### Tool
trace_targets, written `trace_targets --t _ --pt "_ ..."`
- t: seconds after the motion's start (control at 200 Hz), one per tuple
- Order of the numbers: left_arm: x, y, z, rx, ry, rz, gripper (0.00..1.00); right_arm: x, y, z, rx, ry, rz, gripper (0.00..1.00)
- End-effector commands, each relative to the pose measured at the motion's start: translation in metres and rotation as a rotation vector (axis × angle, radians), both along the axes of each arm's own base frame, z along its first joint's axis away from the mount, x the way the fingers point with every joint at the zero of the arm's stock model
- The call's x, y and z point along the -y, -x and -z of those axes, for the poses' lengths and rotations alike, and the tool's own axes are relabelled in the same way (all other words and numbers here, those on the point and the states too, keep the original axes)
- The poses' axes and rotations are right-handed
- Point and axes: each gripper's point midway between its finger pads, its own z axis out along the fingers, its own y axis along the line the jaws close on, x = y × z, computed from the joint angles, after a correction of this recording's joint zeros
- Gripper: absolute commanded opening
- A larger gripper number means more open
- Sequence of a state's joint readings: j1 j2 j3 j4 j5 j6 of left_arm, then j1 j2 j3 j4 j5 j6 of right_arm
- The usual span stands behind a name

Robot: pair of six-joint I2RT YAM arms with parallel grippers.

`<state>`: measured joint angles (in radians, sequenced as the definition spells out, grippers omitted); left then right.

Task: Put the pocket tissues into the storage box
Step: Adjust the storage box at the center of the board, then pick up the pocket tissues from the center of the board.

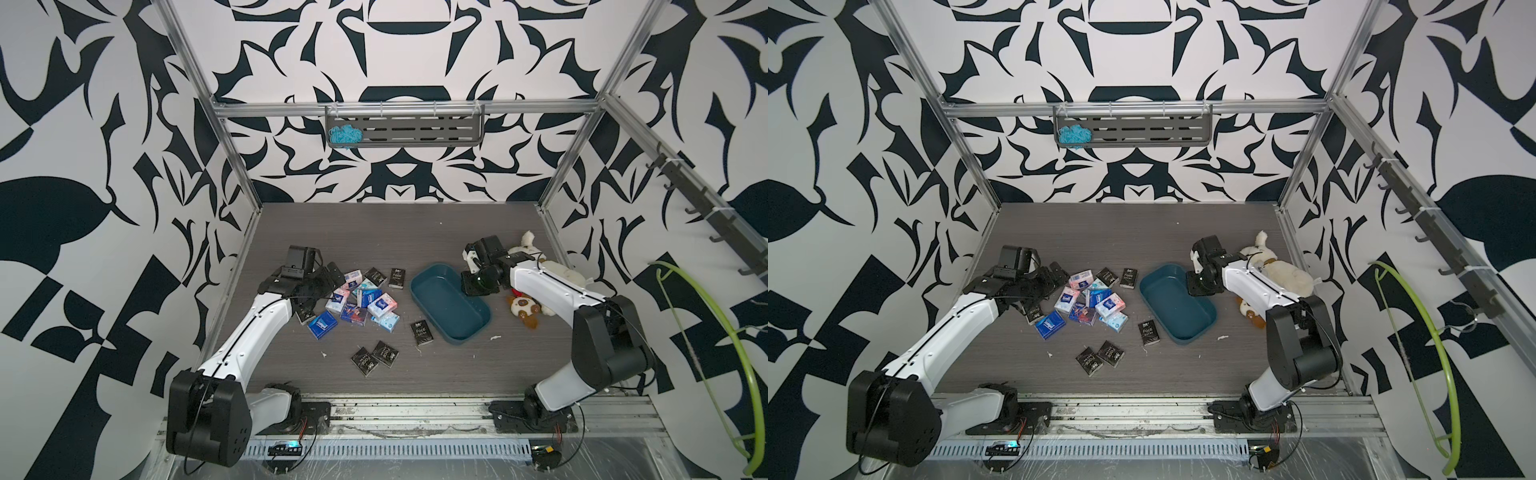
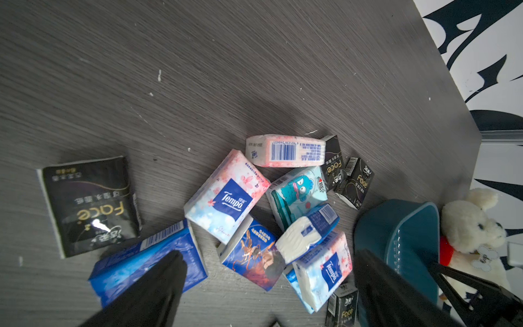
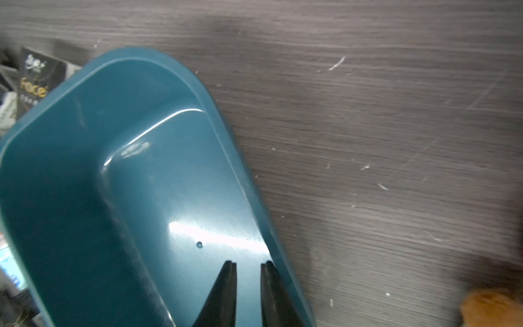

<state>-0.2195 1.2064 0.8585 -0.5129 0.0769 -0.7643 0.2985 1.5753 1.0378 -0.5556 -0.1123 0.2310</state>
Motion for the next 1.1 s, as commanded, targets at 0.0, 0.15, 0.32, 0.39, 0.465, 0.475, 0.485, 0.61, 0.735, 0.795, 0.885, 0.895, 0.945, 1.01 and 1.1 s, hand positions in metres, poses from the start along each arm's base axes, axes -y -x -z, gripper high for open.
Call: trace_targets --t 0.0,0.15,0.32,0.39,0.465,0.475,0.485,0.61,0.735,0.795,0.885,0.895,0.945,1.01,1.1 --pt "0.003 0.006 0.006 -0.02 0.028 -0.01 0.99 0.021 -0.001 0.005 0.019 0.095 0.094 0.22" --pt "0.001 0.012 0.007 -0.013 0.039 -0.029 0.99 0.034 0.01 0.007 0.016 0.13 0.154 0.21" --pt "0.001 0.014 0.008 -0.017 0.044 -0.036 0.99 0.032 0.031 0.008 -0.015 0.099 0.176 0.22" --pt "0.003 0.012 0.008 -0.02 0.049 -0.037 0.99 0.018 0.038 0.008 -0.023 0.063 0.153 0.24" --pt "0.006 0.01 0.007 -0.023 0.052 -0.031 0.99 -0.004 0.04 0.007 -0.019 0.05 0.109 0.26" --pt "0.006 0.01 0.007 -0.023 0.051 -0.029 0.99 -0.007 0.04 0.008 -0.018 0.05 0.101 0.26" --pt "0.007 0.01 0.007 -0.024 0.051 -0.029 0.99 -0.011 0.04 0.008 -0.018 0.048 0.094 0.26" --pt "0.012 0.004 0.001 -0.018 0.062 -0.019 0.99 -0.048 0.031 0.014 -0.013 0.015 0.053 0.27" --pt "0.013 0.003 -0.005 -0.01 0.069 -0.019 0.99 -0.077 0.013 0.011 0.001 -0.002 0.033 0.27" --pt "0.013 0.005 -0.007 -0.01 0.067 -0.02 0.99 -0.089 0.008 0.001 0.027 0.011 0.009 0.29" --pt "0.01 0.01 -0.01 -0.007 0.062 -0.025 0.99 -0.103 0.007 -0.014 0.051 0.03 -0.025 0.32" --pt "0.01 0.011 -0.01 -0.007 0.061 -0.023 0.99 -0.104 0.007 -0.016 0.052 0.032 -0.027 0.32" --pt "0.008 0.014 -0.01 -0.008 0.057 -0.026 0.99 -0.11 0.009 -0.023 0.053 0.033 -0.037 0.35" --pt "0.007 0.019 -0.009 -0.009 0.053 -0.027 0.99 -0.121 0.014 -0.032 0.056 0.023 -0.053 0.39" --pt "0.005 0.025 -0.006 -0.013 0.05 -0.03 0.99 -0.137 0.024 -0.041 0.056 -0.002 -0.075 0.45"
